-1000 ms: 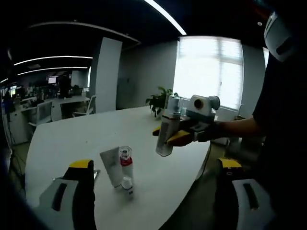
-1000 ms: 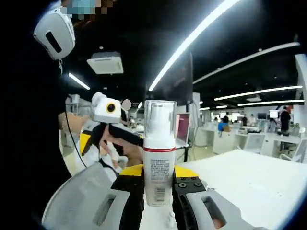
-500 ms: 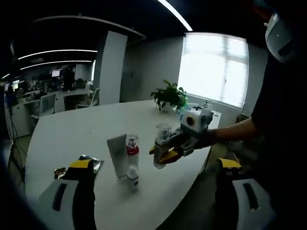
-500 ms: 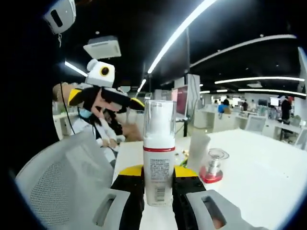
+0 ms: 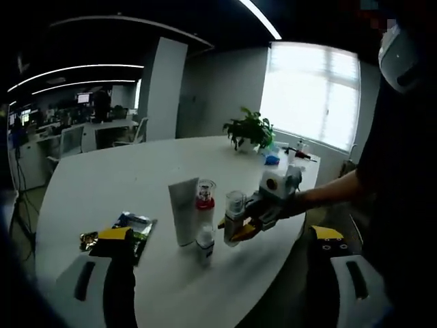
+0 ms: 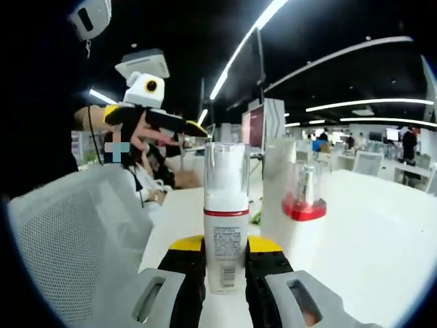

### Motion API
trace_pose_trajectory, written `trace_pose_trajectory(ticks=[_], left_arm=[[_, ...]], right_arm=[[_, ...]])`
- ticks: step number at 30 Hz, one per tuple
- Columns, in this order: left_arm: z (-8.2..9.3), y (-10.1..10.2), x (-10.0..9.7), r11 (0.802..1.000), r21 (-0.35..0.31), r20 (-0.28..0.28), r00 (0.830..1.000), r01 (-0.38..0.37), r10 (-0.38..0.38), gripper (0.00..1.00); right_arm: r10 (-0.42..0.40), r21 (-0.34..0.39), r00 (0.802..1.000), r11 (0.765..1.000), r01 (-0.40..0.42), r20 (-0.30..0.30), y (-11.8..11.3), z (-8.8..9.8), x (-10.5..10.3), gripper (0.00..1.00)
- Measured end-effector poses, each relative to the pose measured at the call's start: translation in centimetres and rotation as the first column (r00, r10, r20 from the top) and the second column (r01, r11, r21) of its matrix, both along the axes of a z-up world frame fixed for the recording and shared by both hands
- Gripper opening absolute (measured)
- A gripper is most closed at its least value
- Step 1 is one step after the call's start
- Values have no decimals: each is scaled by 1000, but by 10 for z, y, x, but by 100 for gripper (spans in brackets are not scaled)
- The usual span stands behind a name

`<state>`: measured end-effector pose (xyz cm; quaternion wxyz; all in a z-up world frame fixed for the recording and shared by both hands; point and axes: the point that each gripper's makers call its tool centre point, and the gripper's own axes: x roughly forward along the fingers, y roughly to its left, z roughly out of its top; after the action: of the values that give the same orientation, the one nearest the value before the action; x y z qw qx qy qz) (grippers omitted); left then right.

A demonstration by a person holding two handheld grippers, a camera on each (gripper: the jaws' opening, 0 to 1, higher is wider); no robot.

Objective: Arrange the skincare products in the storage area until every visible bottle or jar stands upright without overlapping.

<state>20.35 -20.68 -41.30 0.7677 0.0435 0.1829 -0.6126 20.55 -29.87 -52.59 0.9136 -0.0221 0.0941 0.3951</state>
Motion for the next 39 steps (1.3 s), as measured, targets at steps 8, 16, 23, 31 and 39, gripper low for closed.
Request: trace_pose_trajectory(ticks=[8, 16, 23, 31, 39], left_arm=[[-27, 5, 14, 999, 19, -20, 999, -38, 38, 99], [-40, 5, 17, 998, 39, -47, 998, -43, 45, 98], [-47, 2, 14, 997, 61, -53, 998, -38, 41, 98], [-48, -2, 11, 997, 74, -56, 998, -28, 32, 97], [-48, -4, 9, 997, 78, -54, 998, -16, 21, 97]], right_arm=[[16, -21, 1000, 1000, -16, 0, -1, -33, 6, 12], [50, -34, 999, 998, -49, 16, 5, -44, 11, 12], [53, -3, 998, 999, -53, 28, 4, -44, 13, 13], [61, -17, 998, 998, -61, 9, 2, -47, 10, 14], [60, -75, 998, 995, -62, -25, 1, -56, 8, 24]])
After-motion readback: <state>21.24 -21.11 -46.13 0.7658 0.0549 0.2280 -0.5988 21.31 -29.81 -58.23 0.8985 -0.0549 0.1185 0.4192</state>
